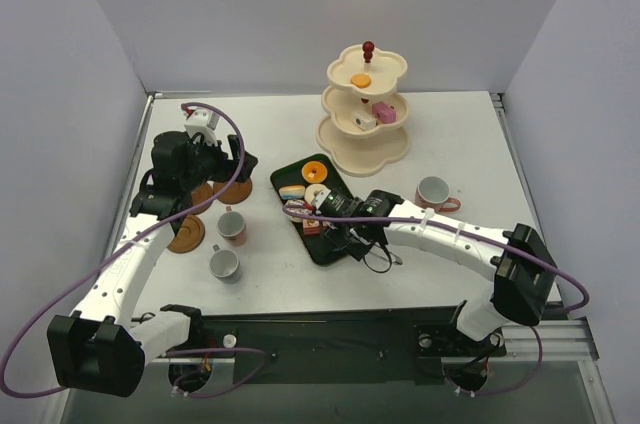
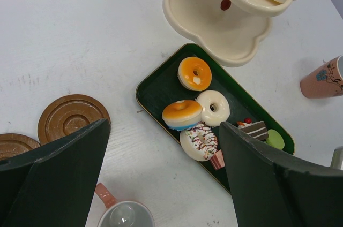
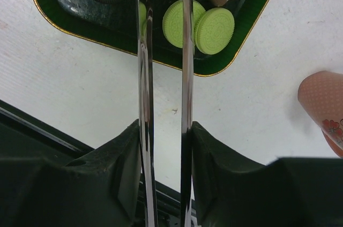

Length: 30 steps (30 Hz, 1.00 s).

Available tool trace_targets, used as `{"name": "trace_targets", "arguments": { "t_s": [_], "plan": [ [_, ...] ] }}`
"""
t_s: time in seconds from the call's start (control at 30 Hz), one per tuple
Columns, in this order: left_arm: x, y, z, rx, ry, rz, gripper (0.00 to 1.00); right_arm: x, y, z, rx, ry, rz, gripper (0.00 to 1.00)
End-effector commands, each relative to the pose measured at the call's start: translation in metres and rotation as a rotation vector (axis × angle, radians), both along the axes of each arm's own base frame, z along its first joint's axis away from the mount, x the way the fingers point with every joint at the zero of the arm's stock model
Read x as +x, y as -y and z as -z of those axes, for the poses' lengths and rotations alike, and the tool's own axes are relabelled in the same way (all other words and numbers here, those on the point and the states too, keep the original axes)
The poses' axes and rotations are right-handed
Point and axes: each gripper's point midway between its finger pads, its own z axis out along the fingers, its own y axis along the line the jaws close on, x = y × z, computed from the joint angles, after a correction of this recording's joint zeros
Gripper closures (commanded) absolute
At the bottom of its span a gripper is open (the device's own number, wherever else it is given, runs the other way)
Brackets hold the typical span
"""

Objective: Serve the afternoon tea

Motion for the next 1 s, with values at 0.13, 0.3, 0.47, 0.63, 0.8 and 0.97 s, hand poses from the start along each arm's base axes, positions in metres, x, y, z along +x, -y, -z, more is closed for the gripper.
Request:
{"name": "trace_targets", "arguments": {
  "t_s": [0.13,0.3,0.47,0.63,0.8,0.97],
  "plan": [
    [0.006,-0.002,-0.019,-0.002,0.066,-0.004,0.06,0.006,-0.005,-0.014,0.012,0.038,-0.004,0.83],
    [0.006,-0.002,-0.021,-0.003,0.069,-0.004,0.06,0.005,-0.003,-0.024,0.035,0.058,0.009,0.99],
    [0.005,-0.002,-0.021,-0.004,0.071,-0.003,0.06,0.004,0.001,-0.042,0.067,0.098,0.044,1.0],
    [0.005,-0.003,-0.022,-0.005,0.075,-0.006,0.06,0.007,0.013,-0.069,0.091,0.171,0.086,1.0],
    [0.004,-0.004,-0.026,-0.006,0.085,-0.011,0.06,0.018,0.03,-0.103,0.103,0.29,0.138,1.0],
    [0.003,-0.006,-0.027,-0.001,0.091,-0.02,0.06,0.044,0.047,-0.147,0.117,0.433,0.216,1.0]
  ]
}}
